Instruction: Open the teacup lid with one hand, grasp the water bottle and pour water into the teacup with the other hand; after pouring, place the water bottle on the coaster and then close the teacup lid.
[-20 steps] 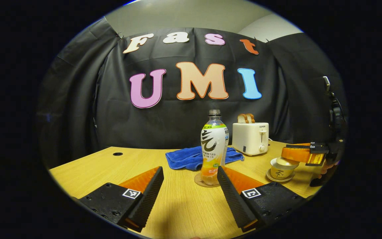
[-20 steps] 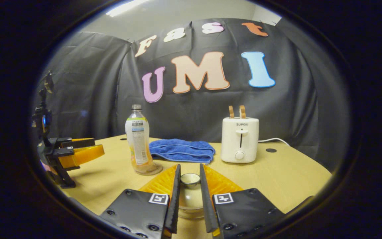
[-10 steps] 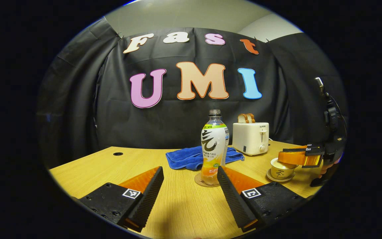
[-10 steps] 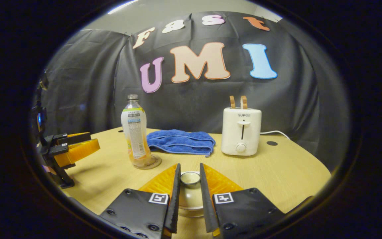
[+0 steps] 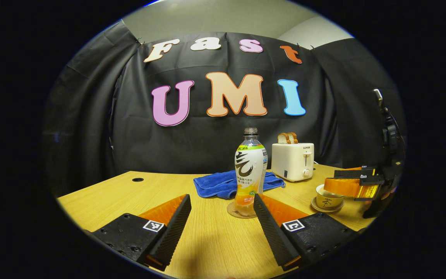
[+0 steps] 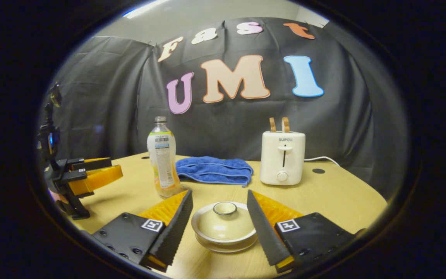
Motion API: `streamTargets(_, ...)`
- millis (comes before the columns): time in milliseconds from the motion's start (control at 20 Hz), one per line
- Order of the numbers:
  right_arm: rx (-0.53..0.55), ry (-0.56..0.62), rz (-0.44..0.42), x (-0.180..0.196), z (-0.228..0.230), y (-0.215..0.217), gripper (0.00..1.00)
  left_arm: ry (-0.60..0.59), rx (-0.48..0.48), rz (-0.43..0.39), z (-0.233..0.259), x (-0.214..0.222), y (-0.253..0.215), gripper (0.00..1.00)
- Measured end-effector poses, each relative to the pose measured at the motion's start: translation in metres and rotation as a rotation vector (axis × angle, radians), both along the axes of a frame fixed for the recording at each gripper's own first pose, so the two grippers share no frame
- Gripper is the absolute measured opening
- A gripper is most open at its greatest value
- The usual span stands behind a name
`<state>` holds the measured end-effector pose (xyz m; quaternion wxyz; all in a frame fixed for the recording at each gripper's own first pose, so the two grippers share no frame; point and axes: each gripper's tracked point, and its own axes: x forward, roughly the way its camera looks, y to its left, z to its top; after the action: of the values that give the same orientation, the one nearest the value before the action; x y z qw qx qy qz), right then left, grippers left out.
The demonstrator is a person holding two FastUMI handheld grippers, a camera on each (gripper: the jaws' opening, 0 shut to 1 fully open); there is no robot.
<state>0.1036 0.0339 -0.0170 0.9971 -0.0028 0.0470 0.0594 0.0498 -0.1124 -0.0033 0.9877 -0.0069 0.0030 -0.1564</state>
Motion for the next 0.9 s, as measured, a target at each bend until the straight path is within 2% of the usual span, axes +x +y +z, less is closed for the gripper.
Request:
streamTargets(250,0.01,-0.098,-0.063,-0.017,0.016,-0.009,0.93,-0.001,0.0,0.01,0.0,0.001,0.001,0.94)
streamTargets(400,0.009,-0.097,-0.074,-0.027,0.013,-0.007,0.97,0.001,0.001,0.023,0.0,0.001,0.003,0.94)
streamTargets(500,0.009,-0.101,-0.1,-0.034,0.015,-0.014,0.94,0.003,0.002,0.048,-0.001,0.001,0.008,0.94)
streamTargets(900,0.003,-0.106,-0.227,-0.055,0.016,-0.04,0.97,0.006,0.006,0.138,0.0,-0.013,0.028,0.94)
